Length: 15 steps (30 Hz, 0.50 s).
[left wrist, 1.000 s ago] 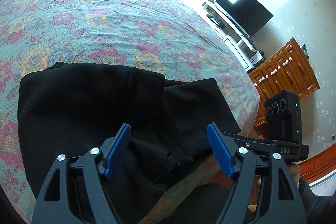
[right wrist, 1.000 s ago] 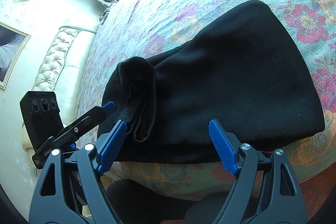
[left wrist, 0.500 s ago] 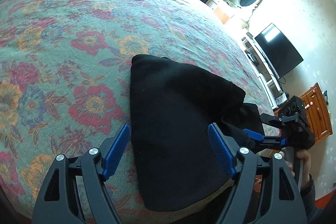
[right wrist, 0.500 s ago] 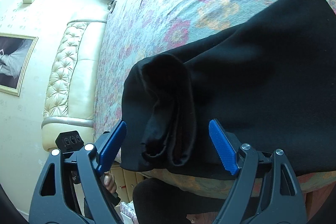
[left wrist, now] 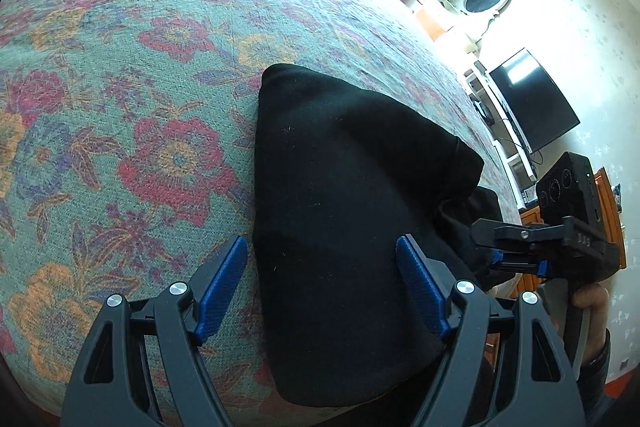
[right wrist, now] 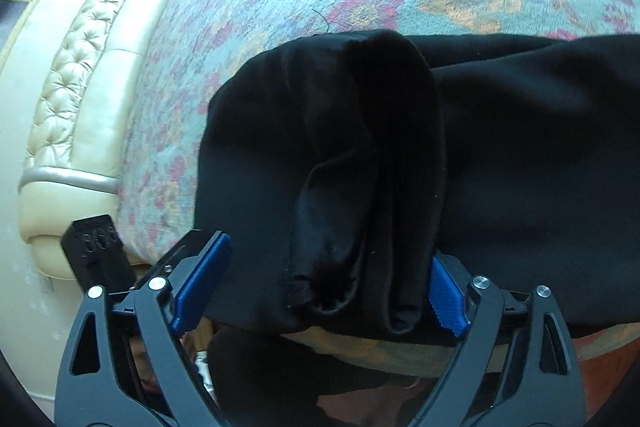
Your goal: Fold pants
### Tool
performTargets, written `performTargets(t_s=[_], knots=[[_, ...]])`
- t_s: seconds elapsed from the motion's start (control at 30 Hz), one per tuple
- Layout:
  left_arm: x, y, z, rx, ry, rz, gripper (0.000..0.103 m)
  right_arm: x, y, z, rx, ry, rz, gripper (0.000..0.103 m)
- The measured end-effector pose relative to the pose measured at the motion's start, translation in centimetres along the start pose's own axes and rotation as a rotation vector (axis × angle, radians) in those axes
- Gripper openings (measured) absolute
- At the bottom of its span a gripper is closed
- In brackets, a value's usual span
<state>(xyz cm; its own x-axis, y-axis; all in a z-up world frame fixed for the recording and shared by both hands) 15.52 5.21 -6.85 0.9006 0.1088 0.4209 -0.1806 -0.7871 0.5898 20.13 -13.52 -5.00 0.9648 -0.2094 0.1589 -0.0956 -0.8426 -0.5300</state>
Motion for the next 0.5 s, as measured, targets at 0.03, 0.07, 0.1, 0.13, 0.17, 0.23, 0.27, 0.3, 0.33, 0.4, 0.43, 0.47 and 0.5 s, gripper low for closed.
performTargets(t_s=[0.03,0.07,0.1,0.13,0.17,0.23,0.27,0.3,0.33,0.4,0.43,0.47,0.5], knots=[[0.0,-0.1,0.0,-0.001,0.000,-0.003,0.076,0.0,0.1,0.0,-0.014,0.020,-0.018,0.059],[0.0,-0.2,0.0,-0.001,0.000,-0.006,0.076,-0.1,0.3,0.1,-0.023,0.013,-0.038,0.047],[0.0,-0.3,0.0,-0.002,-0.002,-0.007,0.076,-0.3,1.0,0.0,-0.032,0.010,-0.040,0.031],[0.0,-0.3,0.0,-0.007,-0.005,-0.006,0.076,-0.5,1.6,-0.2,-0.017,0.016,-0.028,0.026],[0.0,-0.3,0.0,-0.009,-0.005,-0.005,0.076,-0.7,2.6,-0.5,0.007,0.022,-0.008,0.023],[0.1,-0.6,0.0,-0.012,-0.003,-0.004,0.076,-1.4,4.7,-1.5,0.053,0.049,0.041,0.018],[0.1,-0.6,0.0,-0.012,0.003,-0.004,0.076,-1.6,5.6,-1.9,0.064,0.066,0.061,0.016],[0.1,-0.8,-0.1,-0.011,0.013,-0.008,0.076,-1.7,6.5,-2.1,0.079,0.075,0.084,0.015],[0.1,-0.9,-0.3,-0.010,0.023,-0.016,0.076,-1.8,7.6,-2.2,0.107,0.076,0.115,0.015],[0.2,-1.3,-0.7,-0.011,0.046,-0.035,0.076,-1.9,9.0,-2.0,0.220,0.061,0.187,0.021],[0.3,-1.4,-1.0,-0.010,0.060,-0.045,0.076,-1.8,9.4,-2.0,0.273,0.059,0.226,0.037],[0.4,-1.6,-1.4,-0.015,0.078,-0.055,0.076,-1.6,9.5,-2.2,0.322,0.065,0.253,0.047],[0.5,-1.9,-1.8,-0.024,0.093,-0.066,0.076,-1.3,9.3,-2.3,0.361,0.072,0.263,0.067]])
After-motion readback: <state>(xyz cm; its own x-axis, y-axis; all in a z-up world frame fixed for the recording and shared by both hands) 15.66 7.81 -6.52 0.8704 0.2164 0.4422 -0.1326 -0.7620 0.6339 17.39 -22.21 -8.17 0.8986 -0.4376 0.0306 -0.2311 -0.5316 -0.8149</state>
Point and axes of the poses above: each gripper's, at about its wrist camera, not at the fingertips, and z roughly the way its jaws point, y to its right, x to its top, the point moved 3 cm from there along z, roughly the way its jaws point, and after that the axes turned 2 degrees about -x, right-handed, at the moved point
